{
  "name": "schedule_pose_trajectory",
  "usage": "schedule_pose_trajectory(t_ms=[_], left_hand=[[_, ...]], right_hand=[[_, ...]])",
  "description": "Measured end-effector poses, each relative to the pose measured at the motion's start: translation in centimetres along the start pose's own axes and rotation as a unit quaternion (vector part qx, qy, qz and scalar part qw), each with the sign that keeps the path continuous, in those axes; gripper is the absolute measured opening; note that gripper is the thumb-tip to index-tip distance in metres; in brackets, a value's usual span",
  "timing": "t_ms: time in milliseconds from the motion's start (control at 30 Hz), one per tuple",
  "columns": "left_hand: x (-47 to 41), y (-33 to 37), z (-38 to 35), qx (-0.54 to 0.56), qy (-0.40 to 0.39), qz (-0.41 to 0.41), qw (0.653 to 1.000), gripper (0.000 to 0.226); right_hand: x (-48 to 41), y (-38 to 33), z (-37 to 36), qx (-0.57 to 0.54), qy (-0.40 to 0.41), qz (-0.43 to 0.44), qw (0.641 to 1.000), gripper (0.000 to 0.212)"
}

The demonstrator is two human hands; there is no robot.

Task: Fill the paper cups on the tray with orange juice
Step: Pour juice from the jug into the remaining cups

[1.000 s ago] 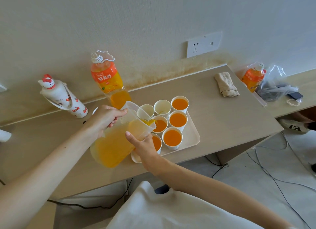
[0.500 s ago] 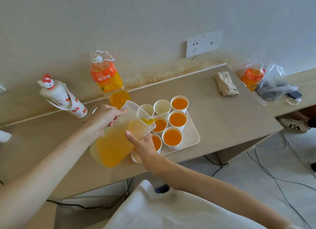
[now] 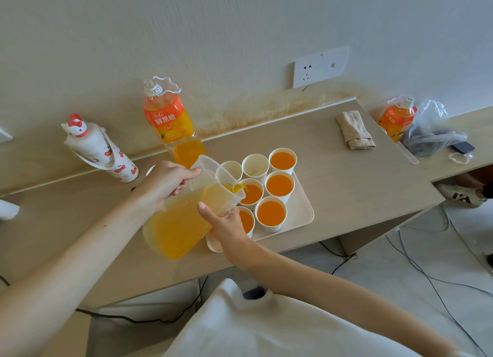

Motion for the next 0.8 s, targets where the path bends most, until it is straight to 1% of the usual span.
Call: schedule_pose_trajectory(t_ms=[100,200,300,400,533,733,800], left_hand=[[0.03,-0.05,-0.05,-0.003,-0.003,-0.001,1.000,0.048],[-0.03,-0.08,-0.07,-0.004,-0.003,0.000,1.000,0.048],[-0.12,-0.08,-0.11,-0.002,-0.006,-0.001,1.000,0.048],[-0.20,-0.18,-0.08,-0.001,-0.006,0.000,1.000,0.048],[-0.30,-0.28,-0.01,-0.001,-0.005,0.001,1.000,0.048],[-0.28,-0.32,0.06,-0.002,-0.006,0.002,1.000,0.048],[-0.27,-0.35,0.07,-0.002,-0.007,0.003,1.000,0.048]], right_hand=[[0.04,0.16,0.00,-0.005,-0.002,-0.003,1.000,0.089],[-0.02,0.38,-0.03,-0.008,0.004,-0.008,1.000,0.094],[0.04,0.23,-0.05,-0.011,0.000,-0.003,1.000,0.087],[0.13,0.26,0.07,-0.012,0.003,-0.009,1.000,0.086],[-0.02,0.50,-0.03,-0.005,0.006,-0.016,1.000,0.101],[-0.16,0.64,-0.13,-0.007,0.007,-0.021,1.000,0.110],[-0.07,0.63,-0.16,-0.009,0.007,-0.022,1.000,0.106]])
Point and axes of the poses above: each hand's wrist, its own x-axis away from the middle knuckle, its own z-axis out of the back of the hand, y = z × x, the point moved 10 cm from there along -x, towards the middle knuckle, and after that the axes turned 6 degrees about -y, right-handed, at the moved point
